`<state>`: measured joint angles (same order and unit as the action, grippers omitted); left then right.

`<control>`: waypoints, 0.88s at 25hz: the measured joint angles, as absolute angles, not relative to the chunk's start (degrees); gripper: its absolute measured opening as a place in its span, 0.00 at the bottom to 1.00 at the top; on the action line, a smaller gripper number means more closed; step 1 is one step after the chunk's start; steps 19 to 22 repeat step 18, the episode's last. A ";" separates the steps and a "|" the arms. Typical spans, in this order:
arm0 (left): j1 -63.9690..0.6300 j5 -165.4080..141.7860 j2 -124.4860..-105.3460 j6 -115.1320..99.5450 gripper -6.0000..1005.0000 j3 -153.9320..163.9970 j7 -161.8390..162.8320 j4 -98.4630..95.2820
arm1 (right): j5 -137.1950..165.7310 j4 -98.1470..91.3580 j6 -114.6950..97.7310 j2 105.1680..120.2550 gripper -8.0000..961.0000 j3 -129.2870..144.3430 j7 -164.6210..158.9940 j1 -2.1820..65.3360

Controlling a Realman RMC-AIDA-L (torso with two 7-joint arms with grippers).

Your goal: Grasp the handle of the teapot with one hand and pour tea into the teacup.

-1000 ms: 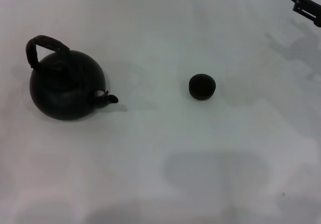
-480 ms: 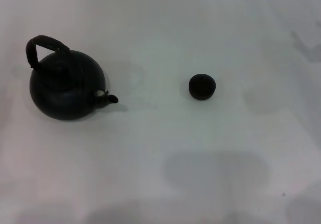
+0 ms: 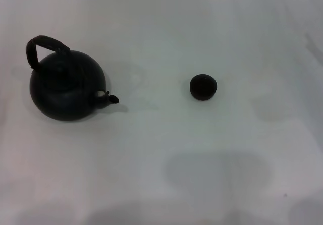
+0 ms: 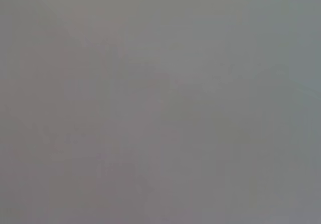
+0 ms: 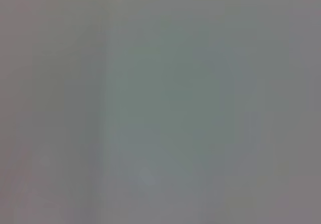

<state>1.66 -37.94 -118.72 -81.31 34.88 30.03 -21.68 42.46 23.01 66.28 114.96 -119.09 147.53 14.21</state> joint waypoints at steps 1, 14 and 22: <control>1.70 -37.62 -118.73 -81.33 0.62 34.82 30.02 -21.62 | 42.37 22.90 66.24 114.96 0.89 -119.15 147.72 14.24; -0.51 -36.62 -119.05 -82.89 0.62 35.03 28.60 -15.17 | 40.62 22.39 62.60 114.88 0.89 -119.69 149.38 14.55; -1.29 -37.07 -119.13 -83.70 0.62 35.27 28.25 -14.08 | 40.54 22.21 61.44 114.87 0.89 -119.78 149.45 14.52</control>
